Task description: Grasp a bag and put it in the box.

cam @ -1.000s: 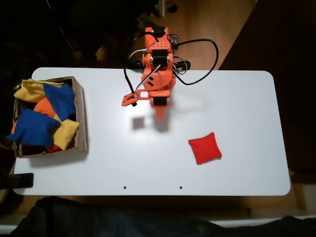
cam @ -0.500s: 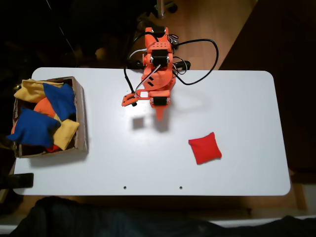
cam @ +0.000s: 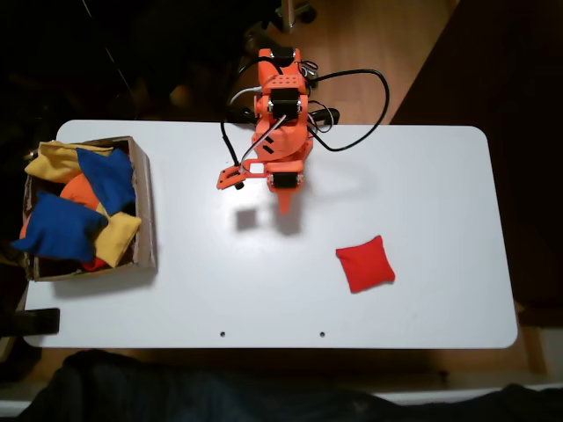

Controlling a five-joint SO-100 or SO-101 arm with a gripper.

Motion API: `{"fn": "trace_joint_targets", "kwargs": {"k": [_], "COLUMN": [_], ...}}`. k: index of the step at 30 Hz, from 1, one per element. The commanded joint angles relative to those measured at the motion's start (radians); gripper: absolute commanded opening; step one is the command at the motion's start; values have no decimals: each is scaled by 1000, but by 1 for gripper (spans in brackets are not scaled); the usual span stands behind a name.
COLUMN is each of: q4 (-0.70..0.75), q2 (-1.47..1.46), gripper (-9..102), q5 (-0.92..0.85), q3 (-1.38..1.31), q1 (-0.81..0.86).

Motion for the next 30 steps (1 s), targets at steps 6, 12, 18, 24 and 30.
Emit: {"fn": "trace_joint_targets", "kwargs": {"k": [6, 12, 18, 24, 30], "q4": [-2, -2, -2, -2, -66], "q2": [-2, -2, -2, -5, -58], "gripper": [0, 0, 0, 0, 0], "q5": [6, 0, 0, -3, 3], "q3": [0, 0, 0, 0, -29], "q1": [-2, -8, -11, -14, -9]}}
